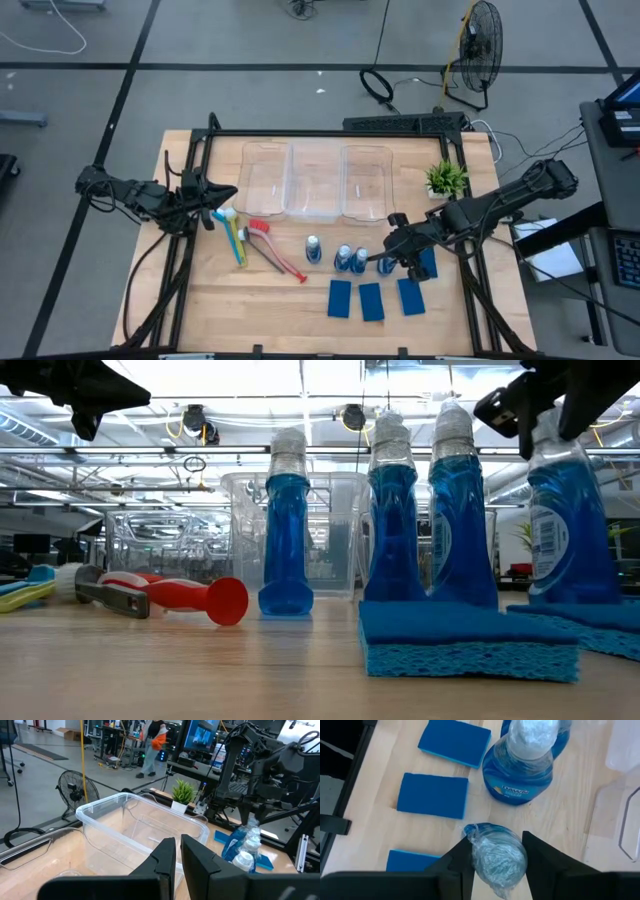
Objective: Pick & Place Kitchen Sink Supplies
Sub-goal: Put the blue dishwashing liquid bottle into the right transparent bin
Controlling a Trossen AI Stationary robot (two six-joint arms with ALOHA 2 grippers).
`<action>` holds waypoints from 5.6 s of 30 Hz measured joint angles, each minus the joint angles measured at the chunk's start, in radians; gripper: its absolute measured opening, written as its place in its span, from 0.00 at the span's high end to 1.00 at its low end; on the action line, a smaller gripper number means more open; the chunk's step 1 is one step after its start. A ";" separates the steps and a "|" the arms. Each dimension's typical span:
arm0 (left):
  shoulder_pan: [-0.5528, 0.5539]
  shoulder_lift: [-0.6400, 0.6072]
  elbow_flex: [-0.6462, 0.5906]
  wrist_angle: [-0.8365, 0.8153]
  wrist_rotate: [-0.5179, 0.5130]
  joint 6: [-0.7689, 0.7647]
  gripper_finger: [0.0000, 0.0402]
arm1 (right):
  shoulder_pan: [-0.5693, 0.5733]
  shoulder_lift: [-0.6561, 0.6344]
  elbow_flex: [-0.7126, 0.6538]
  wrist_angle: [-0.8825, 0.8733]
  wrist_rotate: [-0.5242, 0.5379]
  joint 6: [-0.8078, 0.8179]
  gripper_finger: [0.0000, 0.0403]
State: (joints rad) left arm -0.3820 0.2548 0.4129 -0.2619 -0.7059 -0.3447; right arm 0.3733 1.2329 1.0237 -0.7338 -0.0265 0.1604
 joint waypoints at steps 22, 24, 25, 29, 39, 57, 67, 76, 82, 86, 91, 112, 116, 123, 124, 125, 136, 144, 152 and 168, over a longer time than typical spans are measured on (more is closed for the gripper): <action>0.000 0.000 0.000 0.001 0.000 0.000 0.92 | 0.000 -0.338 0.000 0.033 -0.040 0.181 0.70; 0.000 0.000 0.000 0.001 0.000 0.000 0.92 | 0.000 -0.373 0.000 0.033 -0.052 0.200 0.70; 0.000 0.000 0.000 0.001 0.000 0.000 0.92 | 0.000 -0.390 0.000 0.033 -0.053 0.212 0.70; 0.000 0.000 0.000 0.002 0.000 0.000 0.92 | 0.000 -0.450 0.000 0.037 -0.057 0.245 0.70; 0.000 0.000 0.000 0.002 0.000 0.000 0.92 | 0.000 -0.531 0.000 0.127 -0.053 0.247 0.70; 0.000 0.000 0.000 0.003 0.000 0.000 0.92 | -0.002 -0.518 0.002 0.244 0.635 -0.066 0.70; 0.000 0.000 0.000 0.003 0.000 0.000 0.92 | -0.156 -0.455 0.002 0.275 0.832 -0.062 0.70; 0.000 0.000 0.000 0.003 -0.002 0.000 0.92 | -0.410 -0.370 0.086 0.252 0.621 0.015 0.70; 0.000 0.000 0.000 0.004 -0.002 0.000 0.92 | -0.599 -0.257 0.199 0.140 0.447 0.055 0.70; 0.000 0.000 0.000 0.004 -0.002 0.000 0.92 | -0.706 -0.193 0.243 0.092 0.331 0.088 0.70; 0.000 0.000 0.000 0.004 -0.002 0.000 0.92 | -0.809 -0.139 0.249 0.088 0.188 0.163 0.70; 0.000 0.000 0.000 0.003 -0.003 0.000 0.92 | -0.911 0.095 0.223 -0.019 0.076 0.208 0.70; 0.000 0.000 0.000 0.003 -0.003 0.001 0.92 | -0.911 0.129 0.222 0.010 0.084 0.181 0.70; 0.000 0.000 0.000 0.003 -0.004 0.001 0.92 | -0.911 0.163 0.222 0.012 0.105 0.116 0.70; 0.000 0.000 0.000 0.003 -0.004 0.001 0.92 | -0.911 0.162 0.222 0.014 0.105 0.103 0.70; 0.000 0.000 0.000 0.003 -0.004 0.001 0.92 | -0.911 0.161 0.222 0.015 0.104 0.090 0.70; 0.000 0.000 0.000 0.003 -0.004 0.001 0.92 | -0.908 0.161 0.222 0.012 0.100 0.010 0.70; 0.000 0.000 0.000 0.002 -0.004 0.001 0.92 | -0.908 0.161 0.222 0.011 0.073 -0.010 0.70; 0.000 0.000 0.000 0.001 -0.004 0.001 0.92 | -0.908 0.161 0.222 0.003 0.074 -0.125 0.70; 0.000 0.000 0.000 0.000 -0.003 0.028 0.92 | -0.908 0.158 0.112 0.076 0.076 -0.201 0.69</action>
State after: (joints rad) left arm -0.3818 0.2550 0.4133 -0.2615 -0.7094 -0.3164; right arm -0.5346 1.3908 1.1358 -0.6577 0.0495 -0.0403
